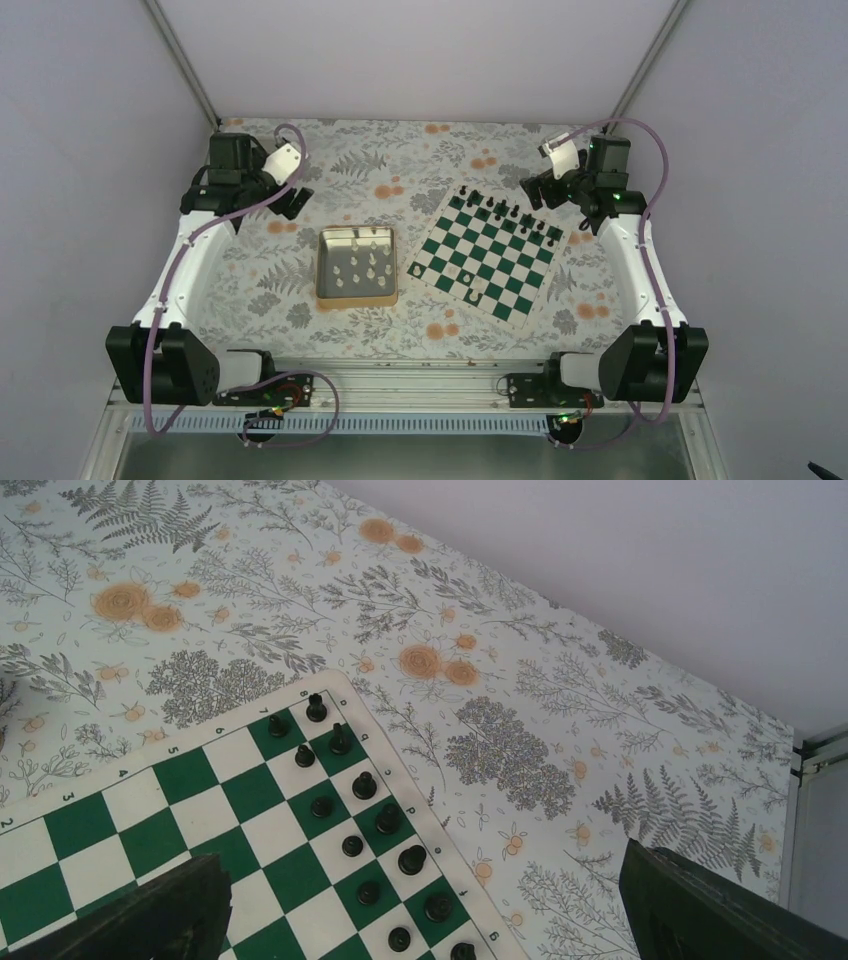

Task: Set up the chess pieces on the board
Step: Pick up the chess piece from the storage box.

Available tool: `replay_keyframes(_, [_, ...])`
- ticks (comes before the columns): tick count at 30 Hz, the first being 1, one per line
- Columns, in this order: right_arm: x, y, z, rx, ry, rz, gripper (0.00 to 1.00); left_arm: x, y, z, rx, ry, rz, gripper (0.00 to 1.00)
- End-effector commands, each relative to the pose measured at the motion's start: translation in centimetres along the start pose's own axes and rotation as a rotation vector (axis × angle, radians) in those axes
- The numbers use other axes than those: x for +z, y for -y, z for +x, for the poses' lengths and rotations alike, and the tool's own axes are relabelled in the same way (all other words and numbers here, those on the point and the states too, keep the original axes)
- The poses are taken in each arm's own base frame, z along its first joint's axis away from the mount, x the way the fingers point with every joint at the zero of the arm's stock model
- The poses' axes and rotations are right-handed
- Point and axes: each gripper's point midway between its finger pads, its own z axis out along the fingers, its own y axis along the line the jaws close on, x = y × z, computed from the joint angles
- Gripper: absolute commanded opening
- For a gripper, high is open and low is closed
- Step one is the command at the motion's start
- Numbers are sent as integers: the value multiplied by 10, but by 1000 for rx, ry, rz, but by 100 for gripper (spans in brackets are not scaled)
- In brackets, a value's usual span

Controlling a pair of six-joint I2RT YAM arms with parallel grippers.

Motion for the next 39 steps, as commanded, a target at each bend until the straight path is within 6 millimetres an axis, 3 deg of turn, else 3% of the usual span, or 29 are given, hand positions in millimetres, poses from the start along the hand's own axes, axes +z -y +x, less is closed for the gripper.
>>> replay_keyframes(1, [0, 0, -6, -21, 14, 6, 100, -4, 4, 0, 36, 9, 12, 100])
replay_keyframes(5, [5, 3, -5, -15, 9, 9, 100, -6, 17, 1, 70, -11, 84, 100])
replay_keyframes(12, [12, 6, -2, -11, -14, 9, 100, 3, 73, 2, 192, -87, 200, 100])
replay_keyframes(15, [13, 5, -5, -11, -11, -1, 100, 13, 86, 9, 203, -133, 243, 100])
replay_keyframes(27, [12, -1, 0, -13, -31, -22, 100, 66, 133, 60, 263, -324, 375, 98])
replay_keyframes(39, [15, -5, 10, -16, -48, -31, 100, 106, 140, 81, 276, -373, 351, 96])
